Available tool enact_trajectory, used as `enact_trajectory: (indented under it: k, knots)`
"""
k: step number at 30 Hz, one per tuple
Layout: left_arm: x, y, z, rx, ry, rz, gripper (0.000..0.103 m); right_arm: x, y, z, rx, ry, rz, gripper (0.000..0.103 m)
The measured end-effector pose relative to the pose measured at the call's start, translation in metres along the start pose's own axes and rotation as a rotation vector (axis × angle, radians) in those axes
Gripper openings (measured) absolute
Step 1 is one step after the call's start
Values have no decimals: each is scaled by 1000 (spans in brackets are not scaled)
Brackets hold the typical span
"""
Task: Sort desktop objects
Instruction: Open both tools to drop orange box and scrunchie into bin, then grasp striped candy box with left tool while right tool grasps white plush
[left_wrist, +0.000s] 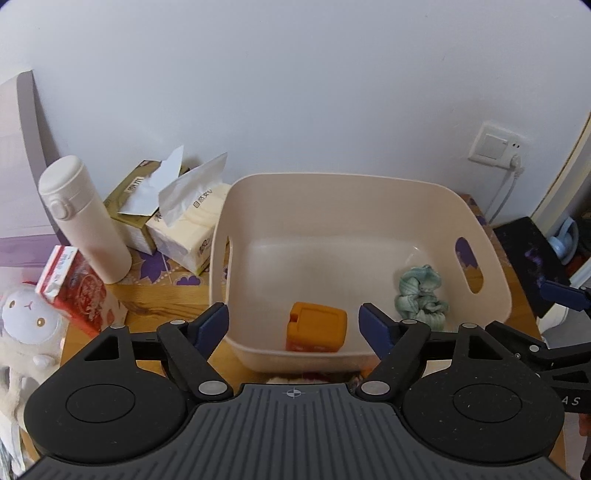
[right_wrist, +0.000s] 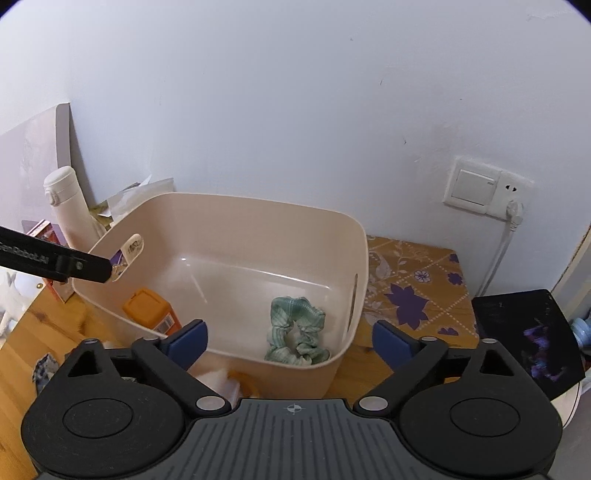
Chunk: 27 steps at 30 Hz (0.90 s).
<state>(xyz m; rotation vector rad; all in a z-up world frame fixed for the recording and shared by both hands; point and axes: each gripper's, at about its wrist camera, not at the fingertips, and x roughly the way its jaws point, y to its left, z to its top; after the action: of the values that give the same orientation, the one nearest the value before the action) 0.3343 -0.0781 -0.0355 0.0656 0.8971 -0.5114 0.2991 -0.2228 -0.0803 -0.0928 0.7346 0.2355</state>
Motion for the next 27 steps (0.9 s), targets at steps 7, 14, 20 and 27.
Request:
enact_trajectory:
  k: [7,14,20,27]
  knots:
    - [-26,5,-20,23,-5,-29,79,-18,4,-14,3,-7,-6,103]
    - [-43,3,-48,58,28,-81,80,-28,11,-34,-4,20,1,103]
    - [-43,-5,-72,121,74,-105,80,-31,14,-50,-12,57,11,103]
    - [-39,-16,-91,215,97,-120,80,-29,18,-64,-31,93,27,103]
